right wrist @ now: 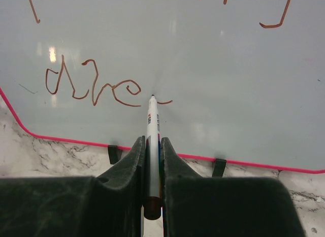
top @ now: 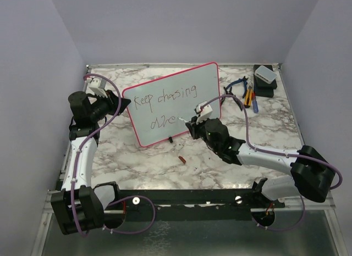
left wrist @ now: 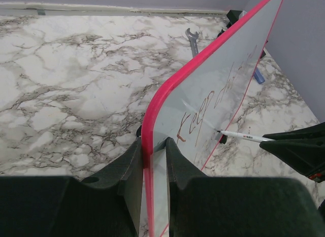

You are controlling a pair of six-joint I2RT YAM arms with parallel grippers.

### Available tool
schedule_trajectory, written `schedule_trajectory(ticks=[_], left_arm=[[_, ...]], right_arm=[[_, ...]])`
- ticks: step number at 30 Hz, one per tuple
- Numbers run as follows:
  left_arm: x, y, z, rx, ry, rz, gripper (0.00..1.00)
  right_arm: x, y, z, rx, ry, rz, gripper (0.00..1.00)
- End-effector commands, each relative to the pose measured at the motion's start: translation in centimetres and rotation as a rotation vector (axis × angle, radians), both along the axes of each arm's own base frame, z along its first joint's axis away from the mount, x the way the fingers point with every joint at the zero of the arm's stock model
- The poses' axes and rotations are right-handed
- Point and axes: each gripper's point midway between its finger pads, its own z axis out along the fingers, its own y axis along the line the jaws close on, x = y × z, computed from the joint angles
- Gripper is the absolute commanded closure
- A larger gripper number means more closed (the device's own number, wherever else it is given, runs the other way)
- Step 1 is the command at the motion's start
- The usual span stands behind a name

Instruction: Write a sentence on the whiteboard

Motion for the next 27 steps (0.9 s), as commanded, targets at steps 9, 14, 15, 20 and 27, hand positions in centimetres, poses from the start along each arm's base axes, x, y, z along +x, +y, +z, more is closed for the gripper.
schedule_trajectory(ticks=[9, 14, 15, 20, 27], left_arm=[[-0.4, -0.1, -0.5, 0.005, 0.004, -0.002, 1.00], [-0.4, -0.1, -0.4, 0.005, 0.003, -0.004, 1.00], [-0.4, -0.1, -0.4, 0.005, 0.002, -0.004, 1.00], [-0.4, -0.1, -0.5, 0.005, 0.004, -0.004, 1.00], [-0.4, -0.1, -0.5, 0.005, 0.005, -0.002, 1.00]], right_arm=[[2.0, -0.8, 3.5, 0.069, -0.084, -0.118, 0.99], [1.9, -1.8, 2.5, 0.038, -0.067, -0.149, 0.99], [1.9, -1.9, 2.3, 0.034, -0.063, -0.151, 0.99], [1.2, -2.0, 1.2, 0.028, -0.030, -0.132, 0.99], [0.3, -1.7, -0.9, 0.023, 0.033, -0.097, 0.99]])
